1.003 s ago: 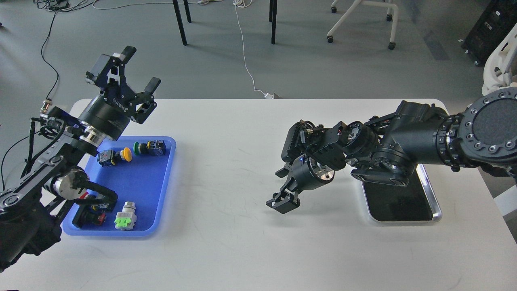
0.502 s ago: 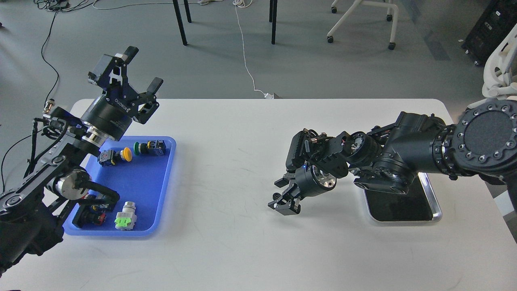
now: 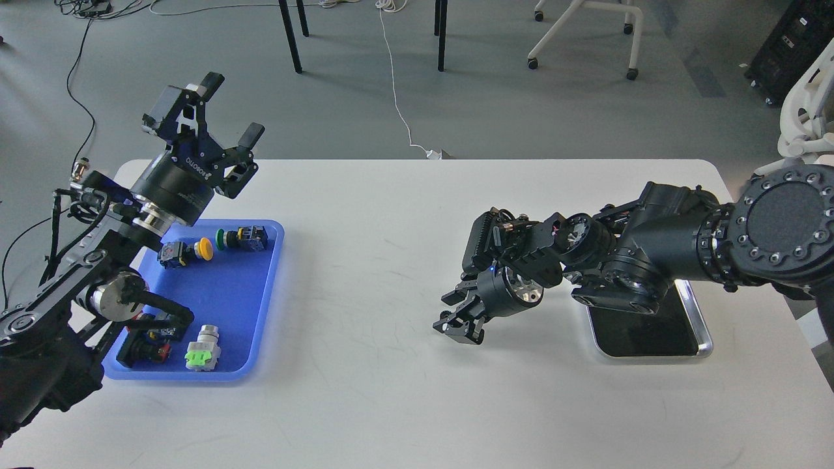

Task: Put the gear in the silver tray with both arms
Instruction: 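Lower the right gripper to the gear on the table and grasp it, then carry the gear with the right gripper into the silver tray and release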

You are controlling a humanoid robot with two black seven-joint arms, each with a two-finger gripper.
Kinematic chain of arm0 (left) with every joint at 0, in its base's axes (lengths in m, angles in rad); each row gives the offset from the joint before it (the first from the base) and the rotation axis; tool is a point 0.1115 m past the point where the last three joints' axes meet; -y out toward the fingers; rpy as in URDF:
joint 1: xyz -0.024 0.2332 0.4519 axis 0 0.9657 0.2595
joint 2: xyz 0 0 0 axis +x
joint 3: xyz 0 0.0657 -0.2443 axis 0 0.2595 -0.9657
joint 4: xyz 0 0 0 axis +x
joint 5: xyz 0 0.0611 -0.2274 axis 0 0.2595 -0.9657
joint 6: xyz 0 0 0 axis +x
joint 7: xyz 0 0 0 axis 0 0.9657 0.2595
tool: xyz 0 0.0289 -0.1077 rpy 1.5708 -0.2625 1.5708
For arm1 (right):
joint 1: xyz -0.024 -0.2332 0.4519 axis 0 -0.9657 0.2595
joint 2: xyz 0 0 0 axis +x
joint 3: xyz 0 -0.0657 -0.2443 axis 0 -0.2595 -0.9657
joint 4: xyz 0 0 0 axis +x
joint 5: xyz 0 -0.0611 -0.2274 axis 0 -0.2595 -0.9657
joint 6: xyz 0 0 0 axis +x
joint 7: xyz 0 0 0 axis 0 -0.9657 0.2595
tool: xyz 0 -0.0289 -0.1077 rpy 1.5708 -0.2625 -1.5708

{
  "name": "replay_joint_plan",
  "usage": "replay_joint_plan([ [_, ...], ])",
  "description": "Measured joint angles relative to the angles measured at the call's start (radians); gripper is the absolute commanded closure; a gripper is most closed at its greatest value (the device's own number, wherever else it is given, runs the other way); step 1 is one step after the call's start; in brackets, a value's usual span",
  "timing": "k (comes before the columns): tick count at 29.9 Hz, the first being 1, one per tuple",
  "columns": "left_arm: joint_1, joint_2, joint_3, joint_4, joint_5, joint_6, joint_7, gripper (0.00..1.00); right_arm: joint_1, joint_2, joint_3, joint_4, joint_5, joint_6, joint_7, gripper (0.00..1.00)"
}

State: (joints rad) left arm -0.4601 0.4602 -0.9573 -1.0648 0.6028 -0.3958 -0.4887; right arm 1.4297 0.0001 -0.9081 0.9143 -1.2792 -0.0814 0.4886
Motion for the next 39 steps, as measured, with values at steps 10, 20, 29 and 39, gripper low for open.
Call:
replay_joint_plan([
  [10, 0.0, 0.0, -0.001, -0.001, -0.001, 0.0, 0.0, 0.02, -0.015, 0.0, 0.0, 0.0, 0.0, 0.0, 0.0, 0.66],
  [20, 0.0, 0.0, -0.009, -0.001, -0.001, 0.0, 0.0, 0.02, -0.015, 0.0, -0.001, 0.0, -0.002, 0.001, 0.0, 0.83],
  [29, 0.0, 0.0, -0.009, -0.001, -0.001, -0.001, 0.0, 0.02, -0.01, 0.0, 0.0, 0.003, -0.001, 0.002, 0.0, 0.85],
  [39, 0.0, -0.006, -0.009, -0.001, -0.002, -0.002, 0.0, 0.02, 0.134, -0.195, 0.009, 0.125, -0.011, -0.003, 0.0, 0.85],
])
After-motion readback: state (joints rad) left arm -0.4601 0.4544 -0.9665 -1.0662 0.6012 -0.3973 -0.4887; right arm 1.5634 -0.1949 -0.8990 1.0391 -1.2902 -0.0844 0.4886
